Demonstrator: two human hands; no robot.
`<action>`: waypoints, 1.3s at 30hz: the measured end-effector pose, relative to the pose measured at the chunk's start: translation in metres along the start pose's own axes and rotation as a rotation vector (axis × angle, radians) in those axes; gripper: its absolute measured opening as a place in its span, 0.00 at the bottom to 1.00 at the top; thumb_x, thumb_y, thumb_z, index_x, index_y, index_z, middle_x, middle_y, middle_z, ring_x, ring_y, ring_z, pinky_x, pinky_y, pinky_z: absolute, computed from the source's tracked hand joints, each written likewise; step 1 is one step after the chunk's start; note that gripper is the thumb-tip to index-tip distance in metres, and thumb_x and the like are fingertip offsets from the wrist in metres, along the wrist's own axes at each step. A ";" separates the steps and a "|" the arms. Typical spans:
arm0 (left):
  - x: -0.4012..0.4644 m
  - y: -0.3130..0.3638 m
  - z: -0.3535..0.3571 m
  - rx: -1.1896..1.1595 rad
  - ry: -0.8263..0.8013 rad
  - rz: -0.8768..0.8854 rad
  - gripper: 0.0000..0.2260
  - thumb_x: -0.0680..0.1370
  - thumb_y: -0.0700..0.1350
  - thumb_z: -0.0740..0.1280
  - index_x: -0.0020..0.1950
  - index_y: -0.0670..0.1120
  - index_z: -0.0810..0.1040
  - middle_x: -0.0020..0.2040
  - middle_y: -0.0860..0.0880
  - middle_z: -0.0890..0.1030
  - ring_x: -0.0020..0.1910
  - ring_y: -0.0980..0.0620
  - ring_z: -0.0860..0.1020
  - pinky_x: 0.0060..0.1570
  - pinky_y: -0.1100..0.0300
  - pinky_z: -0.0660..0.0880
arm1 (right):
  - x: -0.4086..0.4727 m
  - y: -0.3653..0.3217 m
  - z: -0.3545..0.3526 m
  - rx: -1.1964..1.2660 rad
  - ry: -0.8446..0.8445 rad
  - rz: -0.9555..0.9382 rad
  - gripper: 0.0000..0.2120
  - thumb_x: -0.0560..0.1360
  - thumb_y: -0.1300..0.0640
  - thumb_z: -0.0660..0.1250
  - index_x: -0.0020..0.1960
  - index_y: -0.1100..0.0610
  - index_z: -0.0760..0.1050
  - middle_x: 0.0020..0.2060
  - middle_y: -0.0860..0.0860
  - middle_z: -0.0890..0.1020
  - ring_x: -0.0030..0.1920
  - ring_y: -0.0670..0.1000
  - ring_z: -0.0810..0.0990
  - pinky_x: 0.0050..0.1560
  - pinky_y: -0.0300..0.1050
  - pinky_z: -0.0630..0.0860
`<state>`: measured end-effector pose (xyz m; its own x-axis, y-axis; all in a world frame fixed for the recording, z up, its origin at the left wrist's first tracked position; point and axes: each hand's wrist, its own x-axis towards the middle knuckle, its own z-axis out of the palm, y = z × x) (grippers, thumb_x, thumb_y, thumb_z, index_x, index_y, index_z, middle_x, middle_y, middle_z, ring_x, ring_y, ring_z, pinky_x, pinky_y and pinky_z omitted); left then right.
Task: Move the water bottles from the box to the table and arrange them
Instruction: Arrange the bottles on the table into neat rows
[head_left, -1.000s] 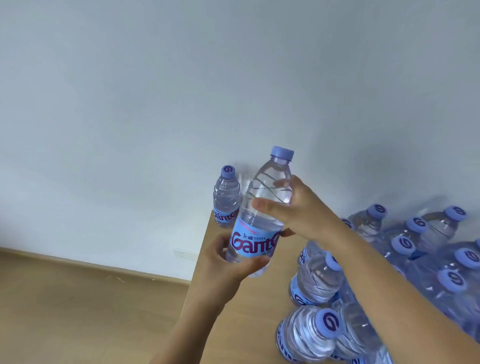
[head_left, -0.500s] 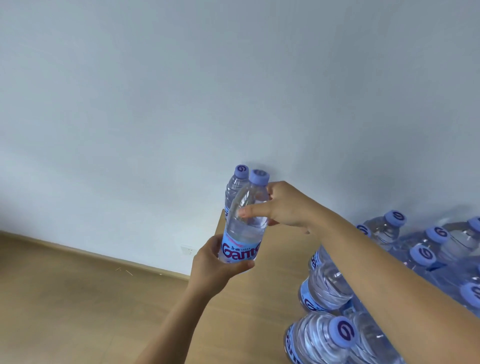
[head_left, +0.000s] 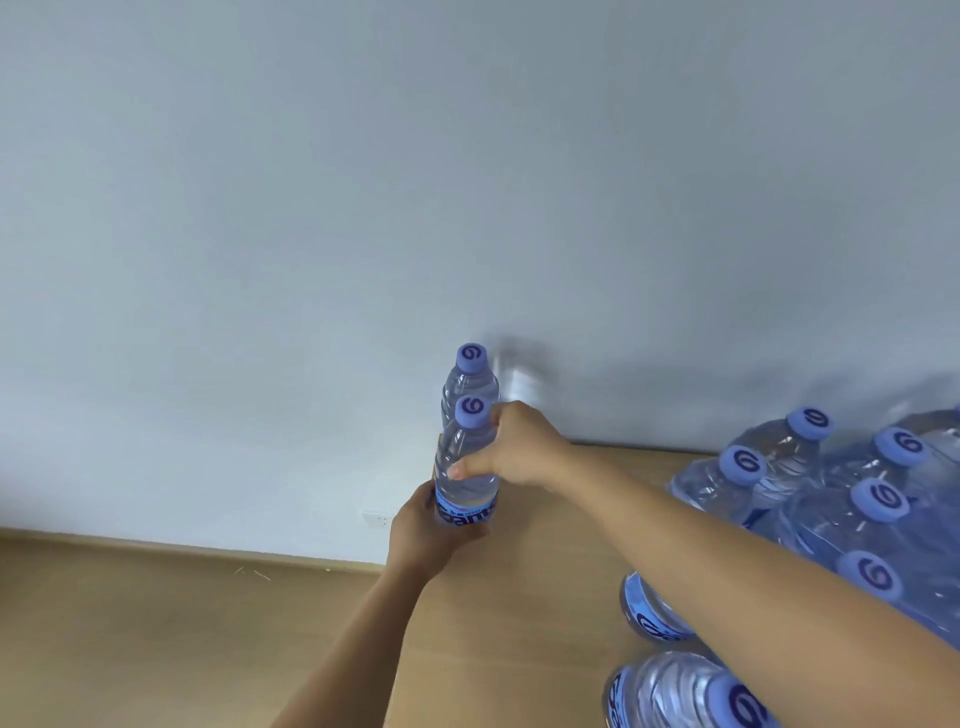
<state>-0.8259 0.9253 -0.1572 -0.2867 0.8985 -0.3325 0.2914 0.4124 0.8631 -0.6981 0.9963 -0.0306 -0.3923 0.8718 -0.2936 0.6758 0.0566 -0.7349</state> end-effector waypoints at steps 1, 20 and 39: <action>0.004 0.001 0.000 0.013 0.003 0.003 0.22 0.59 0.48 0.81 0.47 0.58 0.75 0.43 0.60 0.82 0.44 0.61 0.80 0.38 0.66 0.72 | 0.002 0.000 0.000 -0.025 0.005 -0.004 0.26 0.62 0.49 0.78 0.55 0.59 0.76 0.52 0.52 0.80 0.51 0.50 0.79 0.53 0.46 0.77; -0.007 -0.004 0.008 0.082 0.055 -0.037 0.32 0.65 0.43 0.77 0.67 0.51 0.70 0.54 0.57 0.77 0.51 0.54 0.74 0.43 0.62 0.69 | -0.011 0.006 -0.003 -0.001 0.029 -0.025 0.30 0.66 0.44 0.75 0.58 0.58 0.68 0.55 0.52 0.76 0.52 0.50 0.75 0.49 0.42 0.72; -0.148 -0.004 0.073 0.293 -0.645 0.184 0.44 0.61 0.47 0.80 0.74 0.53 0.64 0.69 0.59 0.71 0.67 0.62 0.68 0.62 0.66 0.64 | -0.232 0.091 -0.008 0.122 0.239 0.136 0.29 0.63 0.48 0.77 0.60 0.47 0.69 0.56 0.43 0.77 0.55 0.40 0.75 0.52 0.29 0.68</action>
<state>-0.7181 0.8019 -0.1392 0.3583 0.8300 -0.4274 0.5413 0.1884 0.8195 -0.5403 0.8032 -0.0241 -0.1355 0.9579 -0.2529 0.6261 -0.1150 -0.7712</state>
